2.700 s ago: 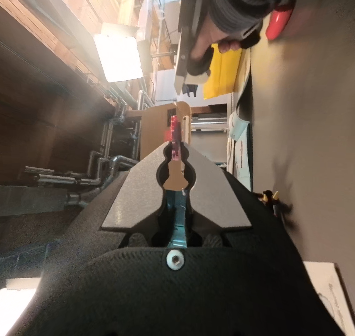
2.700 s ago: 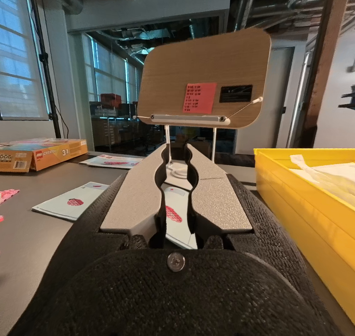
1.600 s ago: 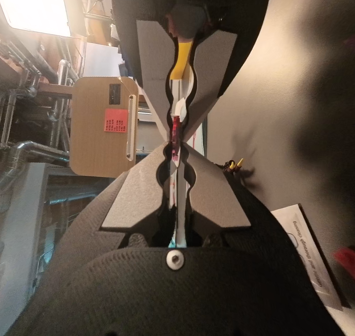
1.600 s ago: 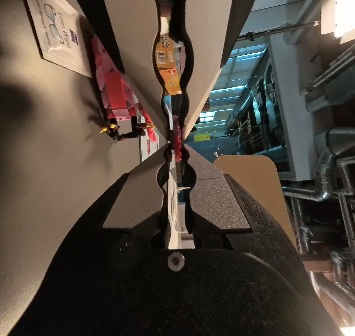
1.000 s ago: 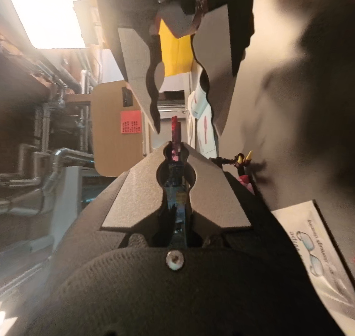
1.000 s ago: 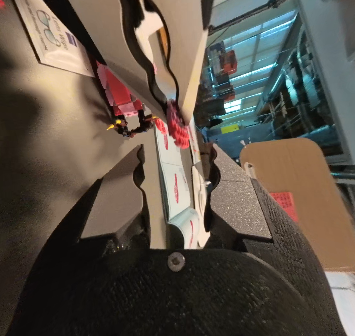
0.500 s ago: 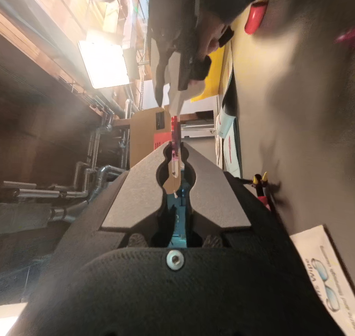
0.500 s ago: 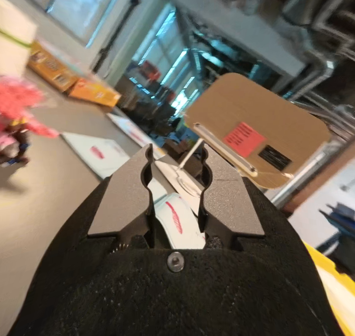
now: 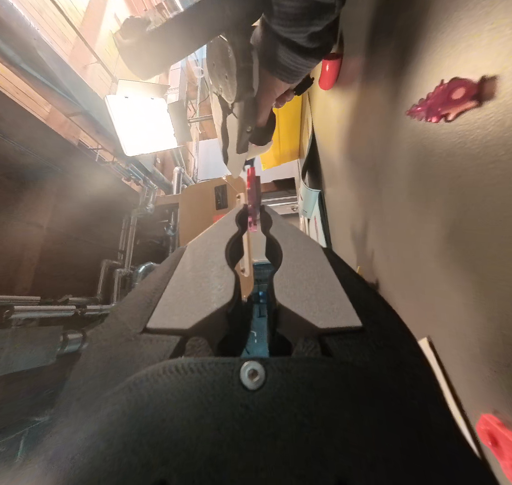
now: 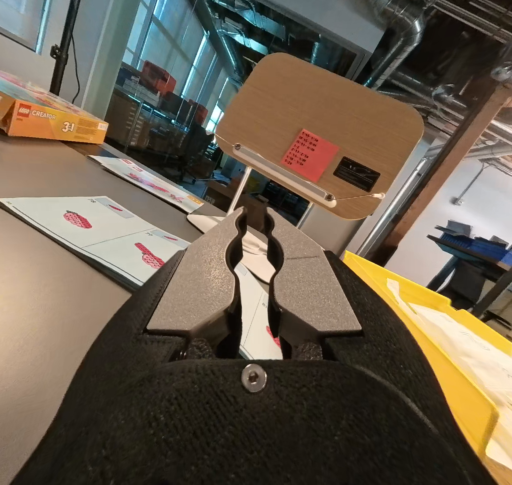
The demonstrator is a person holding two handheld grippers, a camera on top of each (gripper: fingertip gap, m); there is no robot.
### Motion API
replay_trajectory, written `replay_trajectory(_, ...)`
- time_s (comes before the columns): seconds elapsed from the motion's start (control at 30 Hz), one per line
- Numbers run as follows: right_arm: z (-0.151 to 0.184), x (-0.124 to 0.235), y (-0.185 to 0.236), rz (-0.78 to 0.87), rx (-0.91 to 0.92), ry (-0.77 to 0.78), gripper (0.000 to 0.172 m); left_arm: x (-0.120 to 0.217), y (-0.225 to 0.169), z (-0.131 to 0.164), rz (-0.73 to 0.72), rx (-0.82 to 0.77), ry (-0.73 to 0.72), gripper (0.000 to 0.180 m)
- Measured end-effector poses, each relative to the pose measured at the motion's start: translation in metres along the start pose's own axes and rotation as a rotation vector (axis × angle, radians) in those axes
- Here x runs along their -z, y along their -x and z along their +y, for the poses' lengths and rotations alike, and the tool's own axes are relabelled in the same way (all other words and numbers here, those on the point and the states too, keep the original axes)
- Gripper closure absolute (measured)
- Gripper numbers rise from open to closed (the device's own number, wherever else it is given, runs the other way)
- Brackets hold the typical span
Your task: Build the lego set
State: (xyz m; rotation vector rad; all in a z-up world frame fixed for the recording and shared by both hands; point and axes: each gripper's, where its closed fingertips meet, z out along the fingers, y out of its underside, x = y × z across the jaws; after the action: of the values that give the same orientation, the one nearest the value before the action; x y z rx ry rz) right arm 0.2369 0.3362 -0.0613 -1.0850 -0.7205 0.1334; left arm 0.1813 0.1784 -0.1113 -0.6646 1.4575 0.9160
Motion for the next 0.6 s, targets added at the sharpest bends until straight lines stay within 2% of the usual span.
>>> replay_trajectory(0.1,0.002,-0.001,0.001,-0.007,0.002,0.006,0.164,0.0,-0.016,-0.002,0.108,0.036,-0.008,0.173)
replay_trajectory(0.2,0.003,-0.001,-0.002,0.006,-0.009,0.011,0.163,0.002,-0.041,-0.01,0.288,0.075,-0.016,0.173)
replay_trajectory(0.37,0.005,0.0,-0.013,0.049,-0.062,0.01,0.155,0.003,-0.054,-0.019,0.374,0.11,-0.023,0.173)
replay_trajectory(0.6,0.005,-0.001,-0.01,0.038,-0.053,0.013,0.156,0.006,-0.07,-0.017,0.467,0.123,-0.013,0.171)
